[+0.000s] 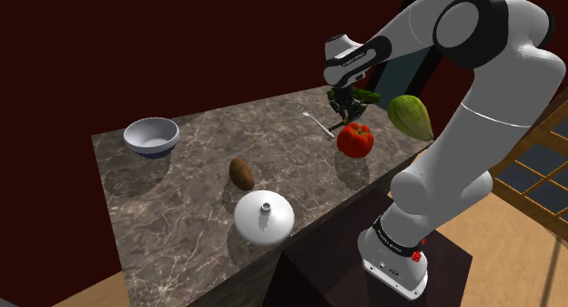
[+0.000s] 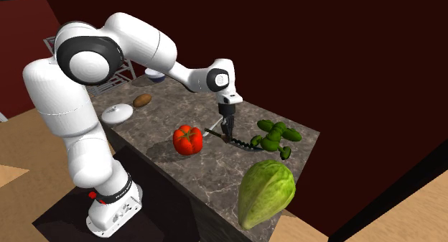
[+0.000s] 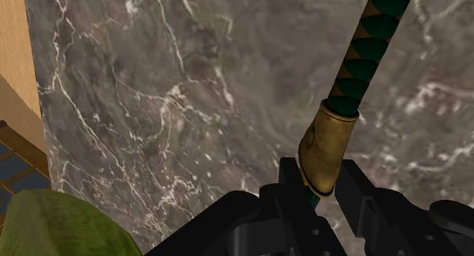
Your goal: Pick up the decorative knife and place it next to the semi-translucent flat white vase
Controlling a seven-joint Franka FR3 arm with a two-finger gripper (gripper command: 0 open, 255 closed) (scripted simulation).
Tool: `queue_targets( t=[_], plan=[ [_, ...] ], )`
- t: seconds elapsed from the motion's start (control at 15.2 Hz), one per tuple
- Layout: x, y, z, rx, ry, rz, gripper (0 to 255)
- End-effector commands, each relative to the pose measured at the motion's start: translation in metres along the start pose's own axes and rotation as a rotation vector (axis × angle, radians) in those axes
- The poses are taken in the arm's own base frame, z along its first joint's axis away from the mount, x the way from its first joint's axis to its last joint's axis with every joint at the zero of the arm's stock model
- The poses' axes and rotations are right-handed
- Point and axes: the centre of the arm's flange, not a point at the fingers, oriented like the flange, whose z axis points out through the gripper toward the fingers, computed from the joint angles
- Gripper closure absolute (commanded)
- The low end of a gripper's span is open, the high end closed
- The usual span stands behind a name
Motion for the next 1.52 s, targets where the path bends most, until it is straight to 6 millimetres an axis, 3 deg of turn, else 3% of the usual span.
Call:
queue_targets(
  t=[0.0,0.26,1.45],
  plan=[
    [0.000,0.000,0.000,0.000,0.000,-0.001,255],
    [0.000,0.000,0.000,0.000,0.000,-0.001,255],
    [0.019,0.038,-0.085,0.000,0.000,-0.001,255]
  ],
)
